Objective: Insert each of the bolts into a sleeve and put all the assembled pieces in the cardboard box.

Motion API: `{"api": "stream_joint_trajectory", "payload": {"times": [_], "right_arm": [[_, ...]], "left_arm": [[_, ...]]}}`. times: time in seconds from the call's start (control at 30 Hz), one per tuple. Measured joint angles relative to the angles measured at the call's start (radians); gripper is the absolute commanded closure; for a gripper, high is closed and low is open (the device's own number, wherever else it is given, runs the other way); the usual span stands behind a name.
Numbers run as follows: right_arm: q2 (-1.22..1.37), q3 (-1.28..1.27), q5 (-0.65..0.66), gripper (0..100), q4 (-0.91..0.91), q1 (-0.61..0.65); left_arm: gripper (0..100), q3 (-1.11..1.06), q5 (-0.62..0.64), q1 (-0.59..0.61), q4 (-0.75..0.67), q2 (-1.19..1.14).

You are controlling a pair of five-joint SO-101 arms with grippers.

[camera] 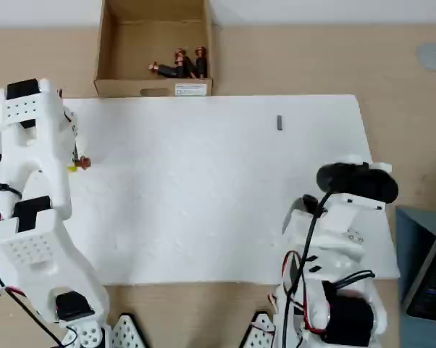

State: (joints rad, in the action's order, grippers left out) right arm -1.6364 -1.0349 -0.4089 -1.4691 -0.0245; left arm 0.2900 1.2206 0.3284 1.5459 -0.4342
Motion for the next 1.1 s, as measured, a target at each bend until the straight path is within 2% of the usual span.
{"api": "stream_joint_trajectory", "payload": {"times": [0.1, 0.17, 0.3, 0.37, 0.5, 0.63, 0.73, 0.9, 1.1], "right_arm": [[0.000, 0.000, 0.000, 99.0, 0.000, 0.000], [0.000, 0.000, 0.000, 99.0, 0.000, 0.000], [0.000, 0.000, 0.000, 99.0, 0.000, 0.000], [0.000, 0.000, 0.000, 99.0, 0.000, 0.000], [0.000, 0.000, 0.000, 99.0, 0.000, 0.000], [0.000, 0.000, 0.000, 99.0, 0.000, 0.000], [0.000, 0.000, 0.000, 99.0, 0.000, 0.000], [0.000, 0.000, 0.000, 99.0, 0.000, 0.000], [0.000, 0.000, 0.000, 99.0, 0.000, 0.000]], "left_arm": [[100, -0.002, 0.009, 0.000, 0.000, 0.000], [96, -0.008, 0.009, 0.000, 0.002, 0.000], [78, -0.015, 0.009, 0.000, 0.003, 0.000], [72, -0.015, 0.009, 0.000, 0.002, 0.006], [77, -0.015, 0.002, 0.000, 0.002, 0.009], [88, -0.015, -0.066, 0.000, 0.005, 0.009], [95, 0.011, -0.157, 0.000, 0.044, 0.009], [100, 0.115, -0.379, 0.000, 0.103, 0.009], [100, 0.189, -0.767, 0.000, 0.104, 0.009]]}}
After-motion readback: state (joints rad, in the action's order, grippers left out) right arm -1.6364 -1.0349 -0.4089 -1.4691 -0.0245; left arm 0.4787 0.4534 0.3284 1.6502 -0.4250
